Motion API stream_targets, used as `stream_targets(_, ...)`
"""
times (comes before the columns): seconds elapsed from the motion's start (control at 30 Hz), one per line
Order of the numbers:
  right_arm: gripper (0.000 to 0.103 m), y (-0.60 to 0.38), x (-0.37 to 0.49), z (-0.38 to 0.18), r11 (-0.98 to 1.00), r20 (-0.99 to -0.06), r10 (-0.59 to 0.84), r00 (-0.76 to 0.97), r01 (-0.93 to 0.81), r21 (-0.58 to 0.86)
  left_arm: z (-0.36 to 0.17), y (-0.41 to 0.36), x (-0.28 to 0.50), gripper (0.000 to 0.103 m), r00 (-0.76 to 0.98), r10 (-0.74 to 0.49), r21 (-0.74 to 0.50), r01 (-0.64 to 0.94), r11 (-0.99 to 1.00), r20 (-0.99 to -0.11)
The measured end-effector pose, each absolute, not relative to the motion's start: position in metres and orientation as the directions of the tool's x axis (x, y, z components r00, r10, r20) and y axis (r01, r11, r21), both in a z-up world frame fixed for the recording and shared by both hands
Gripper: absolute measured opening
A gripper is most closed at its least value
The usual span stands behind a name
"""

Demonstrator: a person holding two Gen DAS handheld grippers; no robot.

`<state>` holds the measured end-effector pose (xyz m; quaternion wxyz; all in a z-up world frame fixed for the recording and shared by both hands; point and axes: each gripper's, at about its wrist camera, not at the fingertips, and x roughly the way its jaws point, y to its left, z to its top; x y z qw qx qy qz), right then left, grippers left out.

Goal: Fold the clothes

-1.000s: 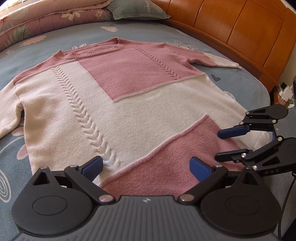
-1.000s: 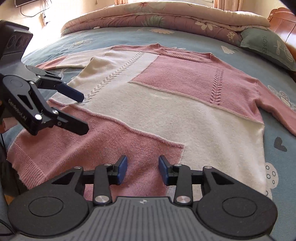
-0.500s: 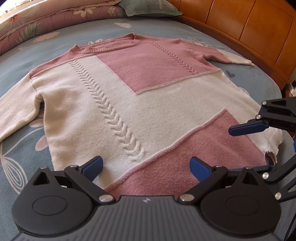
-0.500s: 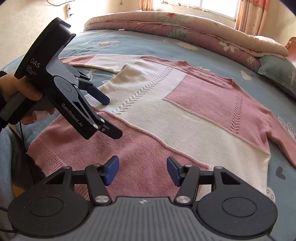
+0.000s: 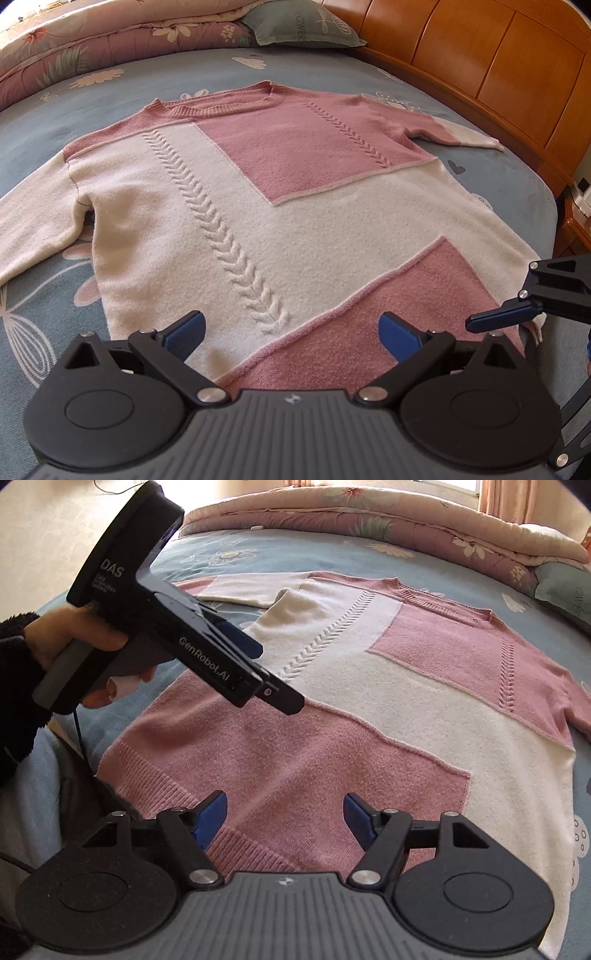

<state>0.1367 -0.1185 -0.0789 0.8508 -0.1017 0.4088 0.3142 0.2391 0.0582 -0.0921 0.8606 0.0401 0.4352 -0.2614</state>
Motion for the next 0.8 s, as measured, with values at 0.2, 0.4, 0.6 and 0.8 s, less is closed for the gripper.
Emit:
stream_targets(0.2,0.078,-0.099,0.146,-0.094,0.757,-0.759,0.5,0.418,-0.636,0.148,-0.09,0.062,0.242,0.1,0.472,-0.446,-0.203,0.48,0.853,-0.761)
stream_targets(0.4,0.092,-0.098,0.121,-0.097,0.707,-0.771,0.547,0.325,-0.674,0.217,-0.085,0.063,0.237,0.1,0.361,-0.586,-0.354,0.534,0.768,-0.726)
stream_targets(0.6,0.092,-0.113,0.126,-0.099,0.755,-0.749,0.553,0.365,-0.599,0.266,-0.099,0.067,0.233,0.1,0.251,-0.643,-0.463,0.514,0.722,-0.723)
stream_targets(0.8,0.095,-0.113,0.127,-0.102,0.756,-0.752,0.544,0.373,-0.605,0.248,-0.094,0.093,0.228,0.1,0.276,-0.633,-0.469,0.477,0.743,-0.723)
